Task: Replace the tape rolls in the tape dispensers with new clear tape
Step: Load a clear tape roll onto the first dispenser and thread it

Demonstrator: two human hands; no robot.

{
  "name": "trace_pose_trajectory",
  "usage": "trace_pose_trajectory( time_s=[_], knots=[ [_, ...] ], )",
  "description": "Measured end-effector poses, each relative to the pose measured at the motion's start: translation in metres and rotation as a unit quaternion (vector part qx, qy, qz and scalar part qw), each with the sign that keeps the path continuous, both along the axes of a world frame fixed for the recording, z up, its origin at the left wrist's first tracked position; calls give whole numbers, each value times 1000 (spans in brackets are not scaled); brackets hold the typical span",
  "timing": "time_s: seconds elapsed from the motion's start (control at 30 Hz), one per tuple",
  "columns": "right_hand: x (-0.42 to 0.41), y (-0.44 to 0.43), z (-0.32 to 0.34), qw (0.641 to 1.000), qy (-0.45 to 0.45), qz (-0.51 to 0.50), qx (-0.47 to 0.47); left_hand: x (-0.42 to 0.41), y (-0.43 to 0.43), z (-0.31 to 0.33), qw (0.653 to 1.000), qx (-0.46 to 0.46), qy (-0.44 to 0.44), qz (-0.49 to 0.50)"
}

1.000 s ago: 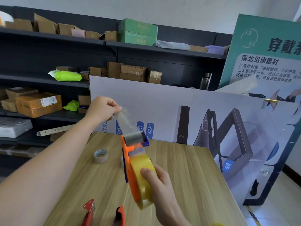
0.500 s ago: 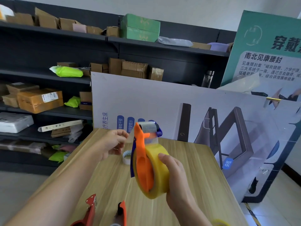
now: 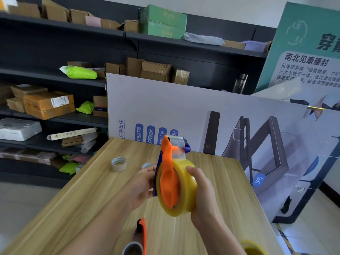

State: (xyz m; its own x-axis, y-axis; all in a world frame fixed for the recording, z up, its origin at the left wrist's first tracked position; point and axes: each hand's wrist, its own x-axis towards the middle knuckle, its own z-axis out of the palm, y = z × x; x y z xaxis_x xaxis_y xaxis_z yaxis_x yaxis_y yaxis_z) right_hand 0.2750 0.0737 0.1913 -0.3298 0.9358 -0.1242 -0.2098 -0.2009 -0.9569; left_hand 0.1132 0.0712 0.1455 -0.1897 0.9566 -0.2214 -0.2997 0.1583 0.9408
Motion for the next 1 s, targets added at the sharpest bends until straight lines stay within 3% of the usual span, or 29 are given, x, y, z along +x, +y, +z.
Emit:
trace_pose_trajectory(
  time_s=[0.27,0.6,1.0],
  knots=[
    [-2,-4,-2,1000,-13,-17,-19,13,-12,-19,997,25,-18,70],
    [4,6,-9,998,-31,-36,-49,31,-21,-48,995,43,60,60],
    [34,19,-88,977,-112,10,-181,71,-28,-125,980,-189,-7,64]
  ],
)
